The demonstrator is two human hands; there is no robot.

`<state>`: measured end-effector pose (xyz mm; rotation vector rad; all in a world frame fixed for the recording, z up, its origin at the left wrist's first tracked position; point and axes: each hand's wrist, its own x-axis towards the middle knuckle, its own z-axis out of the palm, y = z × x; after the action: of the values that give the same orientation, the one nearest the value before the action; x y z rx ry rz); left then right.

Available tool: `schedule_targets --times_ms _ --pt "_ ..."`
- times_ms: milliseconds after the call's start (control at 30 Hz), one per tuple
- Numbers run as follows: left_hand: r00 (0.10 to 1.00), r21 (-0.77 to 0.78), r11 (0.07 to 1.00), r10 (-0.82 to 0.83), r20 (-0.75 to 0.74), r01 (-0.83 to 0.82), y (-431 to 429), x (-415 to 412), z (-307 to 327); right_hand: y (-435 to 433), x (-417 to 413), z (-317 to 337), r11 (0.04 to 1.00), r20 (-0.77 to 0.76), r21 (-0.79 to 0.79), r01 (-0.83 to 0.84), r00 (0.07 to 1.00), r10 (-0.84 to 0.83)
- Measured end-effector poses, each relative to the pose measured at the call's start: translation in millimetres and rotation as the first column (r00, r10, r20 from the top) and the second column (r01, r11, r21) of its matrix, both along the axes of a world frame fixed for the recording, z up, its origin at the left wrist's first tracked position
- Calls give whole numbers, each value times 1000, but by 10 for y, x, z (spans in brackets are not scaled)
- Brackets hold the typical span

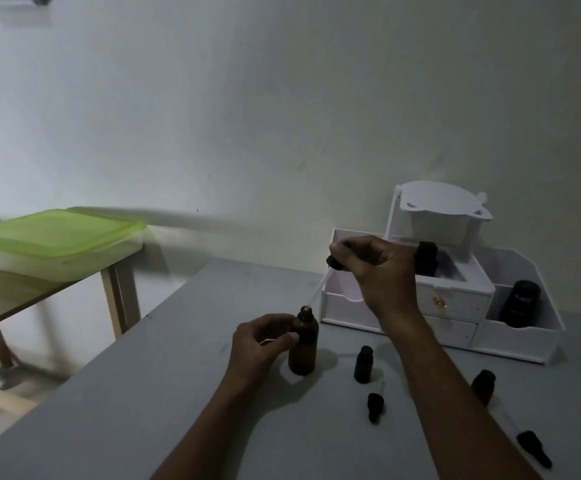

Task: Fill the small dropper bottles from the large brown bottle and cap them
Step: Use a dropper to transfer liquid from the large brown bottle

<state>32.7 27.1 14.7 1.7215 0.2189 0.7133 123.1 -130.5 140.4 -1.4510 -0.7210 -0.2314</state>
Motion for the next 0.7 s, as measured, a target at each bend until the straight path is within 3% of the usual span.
schedule_targets --times_ms 200,467,700 --pt "999 68 997 36 -33 -34 -41 9 -2 75 14 -63 996 35 -83 -19 999 22" --pt "998 127 991 41 -45 -35 -33 12 -17 166 83 -350 928 33 -360 -94 993 113" --pt "998 139 990 43 -36 -37 -24 11 -37 212 87 -468 910 62 -409 -64 993 98"
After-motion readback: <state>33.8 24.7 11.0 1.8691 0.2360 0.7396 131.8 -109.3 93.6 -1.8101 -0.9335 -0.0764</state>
